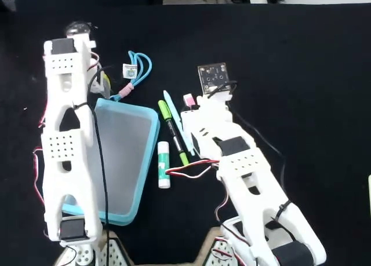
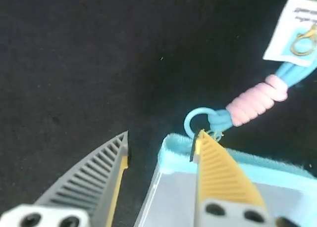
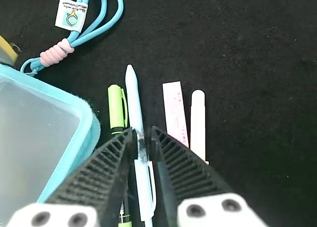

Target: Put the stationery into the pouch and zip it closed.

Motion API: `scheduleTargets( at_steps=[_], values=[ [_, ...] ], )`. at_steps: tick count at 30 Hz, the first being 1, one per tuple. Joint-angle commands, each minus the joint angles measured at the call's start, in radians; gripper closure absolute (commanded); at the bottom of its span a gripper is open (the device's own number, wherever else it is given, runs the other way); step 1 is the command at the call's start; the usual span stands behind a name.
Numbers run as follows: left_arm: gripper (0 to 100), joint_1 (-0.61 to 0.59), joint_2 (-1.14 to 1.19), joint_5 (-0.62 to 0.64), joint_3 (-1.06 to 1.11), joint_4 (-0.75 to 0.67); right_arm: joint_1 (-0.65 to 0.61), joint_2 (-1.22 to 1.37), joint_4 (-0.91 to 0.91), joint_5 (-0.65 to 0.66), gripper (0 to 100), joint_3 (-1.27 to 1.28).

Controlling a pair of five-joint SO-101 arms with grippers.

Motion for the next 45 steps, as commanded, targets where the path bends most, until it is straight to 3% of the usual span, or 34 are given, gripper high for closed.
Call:
scheduleTargets(
  at_steps=[1,22,28,34,45],
  values=[
    [79,-0.012,0.018,0.012,-0.038,-0.031,0.011,-0.004,-0.017,-0.003,94.2,-0.007],
    [79,-0.093,-0.072,0.005,0.038,0.02,0.011,-0.004,-0.015,-0.003,94.2,-0.007],
    [90,-0.073,-0.265,-0.055,0.259,0.02,0.011,-0.004,-0.015,-0.003,94.2,-0.01],
    [78,-0.047,-0.371,-0.074,0.453,0.018,0.012,-0.004,-0.015,-0.003,94.2,-0.01],
    [79,-0.111,-0.327,-0.071,0.371,0.008,0.014,-0.005,-0.015,-0.003,94.2,-0.01]
  ],
)
